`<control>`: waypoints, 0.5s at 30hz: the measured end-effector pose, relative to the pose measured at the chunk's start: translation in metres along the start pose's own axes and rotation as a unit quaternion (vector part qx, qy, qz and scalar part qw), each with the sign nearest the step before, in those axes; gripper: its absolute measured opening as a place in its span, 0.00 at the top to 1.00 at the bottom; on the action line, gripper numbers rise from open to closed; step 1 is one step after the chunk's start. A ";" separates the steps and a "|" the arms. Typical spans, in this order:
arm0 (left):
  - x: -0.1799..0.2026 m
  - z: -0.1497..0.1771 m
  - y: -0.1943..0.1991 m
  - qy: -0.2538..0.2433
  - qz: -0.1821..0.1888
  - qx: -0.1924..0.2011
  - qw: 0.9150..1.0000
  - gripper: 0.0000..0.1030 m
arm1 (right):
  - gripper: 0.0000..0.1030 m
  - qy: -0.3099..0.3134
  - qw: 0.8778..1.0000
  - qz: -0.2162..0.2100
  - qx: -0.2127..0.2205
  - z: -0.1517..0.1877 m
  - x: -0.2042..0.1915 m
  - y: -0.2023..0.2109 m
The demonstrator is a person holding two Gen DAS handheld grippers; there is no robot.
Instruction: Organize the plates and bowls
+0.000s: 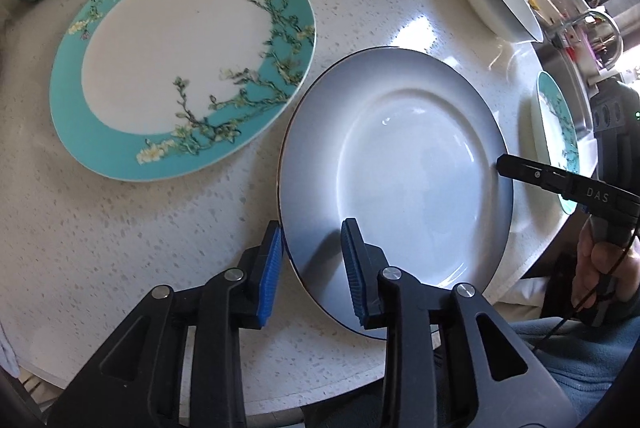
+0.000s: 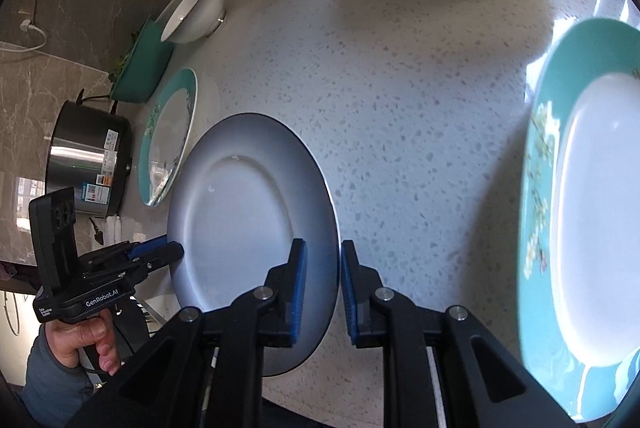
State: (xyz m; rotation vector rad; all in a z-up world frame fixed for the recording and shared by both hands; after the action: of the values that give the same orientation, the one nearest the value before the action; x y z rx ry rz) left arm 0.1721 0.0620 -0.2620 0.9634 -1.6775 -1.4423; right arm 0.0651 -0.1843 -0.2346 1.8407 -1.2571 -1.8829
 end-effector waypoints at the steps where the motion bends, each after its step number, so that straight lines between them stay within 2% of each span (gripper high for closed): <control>1: -0.004 0.000 0.001 -0.003 0.000 -0.001 1.000 0.73 | 0.82 0.001 1.000 0.000 -0.001 -0.001 0.000 -0.001; 3: -0.002 0.000 0.000 -0.006 0.000 0.000 1.000 0.72 | 0.81 0.004 1.000 0.003 -0.003 -0.002 0.001 0.000; 7: -0.002 0.001 0.001 0.005 0.012 0.004 1.000 0.64 | 0.81 0.006 1.000 0.007 -0.006 0.000 0.001 0.000; 9: -0.008 0.003 0.006 0.011 0.012 0.012 1.000 0.52 | 0.79 0.011 1.000 0.010 -0.006 0.000 -0.001 -0.001; 10: -0.011 0.004 0.010 0.015 0.014 0.019 1.000 0.42 | 0.78 0.011 1.000 0.008 -0.004 0.000 -0.002 -0.002; 11: -0.015 0.005 0.013 0.019 0.015 0.023 0.999 0.35 | 0.78 0.009 1.000 0.006 -0.003 0.000 -0.003 -0.004; 12: -0.017 0.006 0.015 0.024 0.014 0.025 0.999 0.34 | 0.77 0.008 1.000 0.005 -0.002 0.000 -0.003 -0.005; 13: -0.023 0.008 0.019 0.032 0.013 0.027 0.999 0.32 | 0.74 0.009 1.000 0.006 -0.002 -0.001 -0.003 -0.004; 15: -0.034 0.012 0.027 0.049 0.018 0.033 0.998 0.30 | 0.61 0.009 1.000 0.009 0.000 -0.001 -0.003 -0.002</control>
State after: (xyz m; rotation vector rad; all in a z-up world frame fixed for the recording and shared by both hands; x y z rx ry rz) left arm 0.1753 0.1001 -0.2380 1.0182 -1.6707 -1.3020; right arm 0.0671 -0.1813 -0.2333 1.8365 -1.2633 -1.8540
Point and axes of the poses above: each gripper's, at about its wrist camera, not at the fingertips, and y roughly against the way its jaws point, x to its right, z to its underside, the point moved 2 cm from there along -y, roughly the way its jaws point, and after that the axes turned 13 degrees about -z, right-handed, at the moved point
